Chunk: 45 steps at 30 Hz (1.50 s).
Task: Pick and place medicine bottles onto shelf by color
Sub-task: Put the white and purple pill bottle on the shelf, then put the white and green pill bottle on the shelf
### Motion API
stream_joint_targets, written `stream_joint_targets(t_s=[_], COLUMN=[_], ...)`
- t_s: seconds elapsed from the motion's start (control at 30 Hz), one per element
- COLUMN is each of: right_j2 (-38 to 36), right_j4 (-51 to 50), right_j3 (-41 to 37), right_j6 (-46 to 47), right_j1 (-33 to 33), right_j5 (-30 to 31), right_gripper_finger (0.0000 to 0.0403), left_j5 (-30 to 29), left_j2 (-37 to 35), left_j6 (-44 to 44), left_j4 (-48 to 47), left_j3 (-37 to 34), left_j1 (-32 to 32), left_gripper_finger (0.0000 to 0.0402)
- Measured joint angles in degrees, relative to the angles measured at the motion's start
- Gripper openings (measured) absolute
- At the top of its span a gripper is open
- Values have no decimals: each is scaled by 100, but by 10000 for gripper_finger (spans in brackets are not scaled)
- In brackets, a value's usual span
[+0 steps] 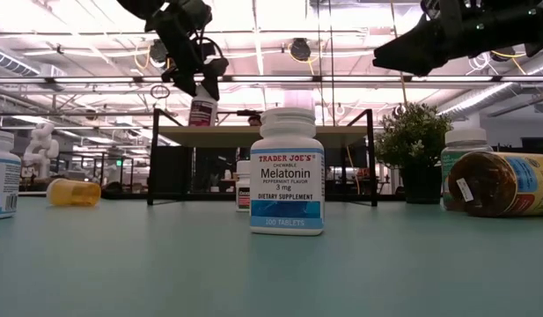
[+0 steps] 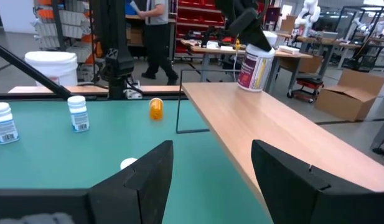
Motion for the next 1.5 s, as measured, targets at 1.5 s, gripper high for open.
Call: stream_joint_targets(t_s=[1.5], right_j2=[0], right_j4=[122], right_j3=[0], right_j6=[-131], right_j1=[-2], right_j5=[-24], right_gripper_finger=[212], left_j5=[107], left_j2=[-2512], left_j6=[-4570], left_j4=[-3414], left_j3=[-2480], left_j1=[-5962], left_gripper_finger=[294])
